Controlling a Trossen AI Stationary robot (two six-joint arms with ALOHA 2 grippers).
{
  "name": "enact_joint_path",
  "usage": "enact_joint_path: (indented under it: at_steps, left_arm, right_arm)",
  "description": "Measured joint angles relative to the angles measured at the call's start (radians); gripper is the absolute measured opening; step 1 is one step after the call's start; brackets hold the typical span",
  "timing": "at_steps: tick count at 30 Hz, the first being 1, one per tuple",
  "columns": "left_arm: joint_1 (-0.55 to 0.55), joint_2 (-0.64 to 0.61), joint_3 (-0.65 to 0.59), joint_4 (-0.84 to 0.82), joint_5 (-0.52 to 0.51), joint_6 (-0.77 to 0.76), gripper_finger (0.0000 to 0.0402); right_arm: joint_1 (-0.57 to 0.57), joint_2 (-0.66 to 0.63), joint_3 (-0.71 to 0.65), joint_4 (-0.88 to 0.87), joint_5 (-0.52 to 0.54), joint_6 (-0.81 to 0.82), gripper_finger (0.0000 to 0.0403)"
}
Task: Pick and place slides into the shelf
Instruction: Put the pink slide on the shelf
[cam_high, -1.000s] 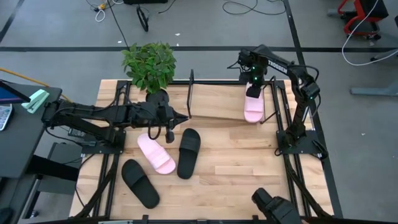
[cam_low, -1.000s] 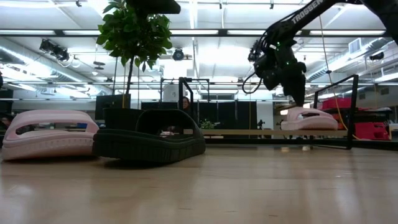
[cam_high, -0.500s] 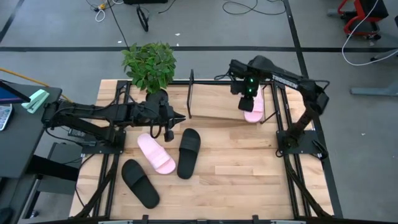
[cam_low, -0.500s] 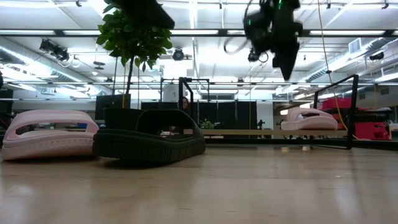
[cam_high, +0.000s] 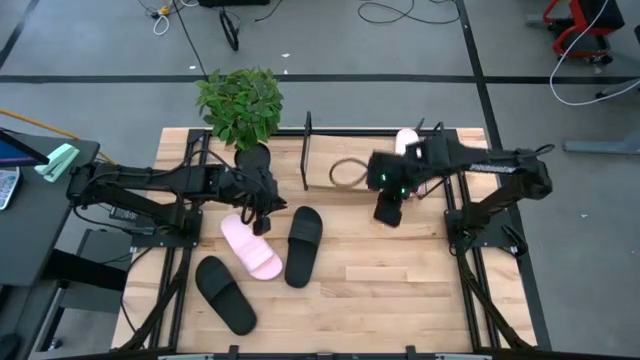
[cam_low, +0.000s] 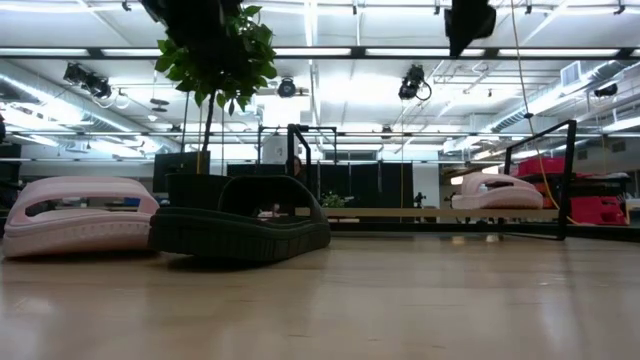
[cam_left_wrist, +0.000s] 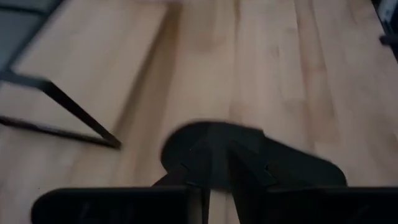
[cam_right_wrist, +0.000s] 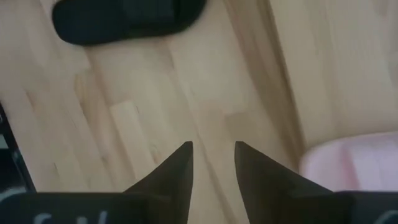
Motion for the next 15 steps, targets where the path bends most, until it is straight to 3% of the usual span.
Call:
enact_joint_path:
  at_steps: [8, 15]
  left_arm:
    - [-0.065, -0.001, -0.039, -0.085, 0.018, -0.143, 0.0037]
    - [-0.183, 0.000, -0.077, -0.088, -0.035, -0.335, 0.0029]
  right_arm:
    - [0.241, -0.007, -0.107, 0.169, 0.177, 0.235, 0.0121]
    - [0.390, -0.007, -0.296, 0.319, 0.208, 0.411, 0.0121]
